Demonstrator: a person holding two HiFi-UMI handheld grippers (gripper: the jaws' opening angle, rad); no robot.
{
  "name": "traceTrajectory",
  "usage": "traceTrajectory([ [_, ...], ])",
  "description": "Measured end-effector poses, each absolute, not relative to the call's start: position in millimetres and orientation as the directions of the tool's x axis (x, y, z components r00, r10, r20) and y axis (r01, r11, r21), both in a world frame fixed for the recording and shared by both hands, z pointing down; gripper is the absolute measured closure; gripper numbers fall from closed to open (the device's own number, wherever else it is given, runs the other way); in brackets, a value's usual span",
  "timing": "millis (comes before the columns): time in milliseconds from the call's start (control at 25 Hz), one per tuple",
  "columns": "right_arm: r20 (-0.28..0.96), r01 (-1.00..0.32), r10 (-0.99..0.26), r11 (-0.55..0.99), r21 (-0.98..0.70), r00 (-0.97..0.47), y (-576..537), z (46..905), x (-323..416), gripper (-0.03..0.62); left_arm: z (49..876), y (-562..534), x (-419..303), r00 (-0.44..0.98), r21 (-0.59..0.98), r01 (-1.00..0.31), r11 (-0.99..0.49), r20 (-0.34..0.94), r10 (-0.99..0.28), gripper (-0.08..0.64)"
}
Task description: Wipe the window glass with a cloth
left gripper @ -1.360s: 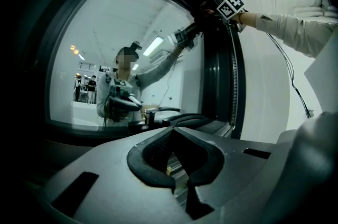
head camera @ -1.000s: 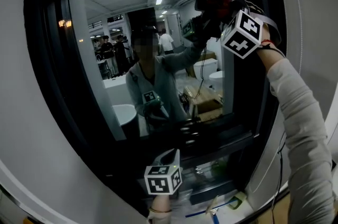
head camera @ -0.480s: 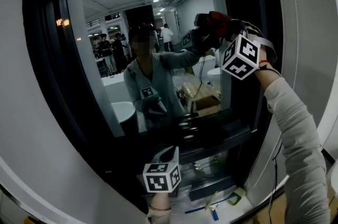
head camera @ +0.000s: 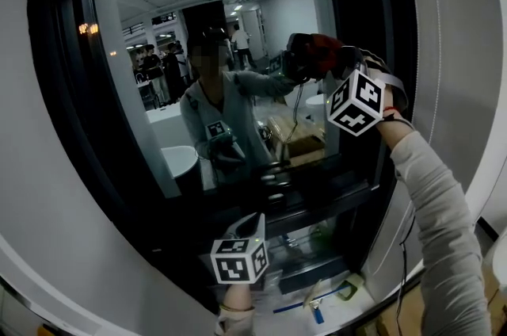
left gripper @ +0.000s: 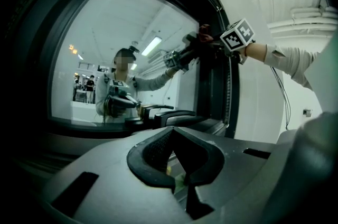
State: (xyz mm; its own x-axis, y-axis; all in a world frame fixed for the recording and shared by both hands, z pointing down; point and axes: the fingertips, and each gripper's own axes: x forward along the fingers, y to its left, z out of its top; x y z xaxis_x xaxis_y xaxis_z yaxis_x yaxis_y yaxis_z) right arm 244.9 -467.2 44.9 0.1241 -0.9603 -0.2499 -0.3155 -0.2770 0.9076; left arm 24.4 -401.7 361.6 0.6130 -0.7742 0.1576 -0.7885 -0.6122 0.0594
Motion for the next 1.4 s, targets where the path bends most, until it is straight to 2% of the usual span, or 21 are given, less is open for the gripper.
traceTrajectory([
  [1400,0.048,-0.43,-0.994,0.0,0.903,0.1,-475.1,252.4,248.9,0.538,368.1,-387.8,27.2,0.599,0.053,-0.798,-0.6,0.169,-0.782,0.555],
])
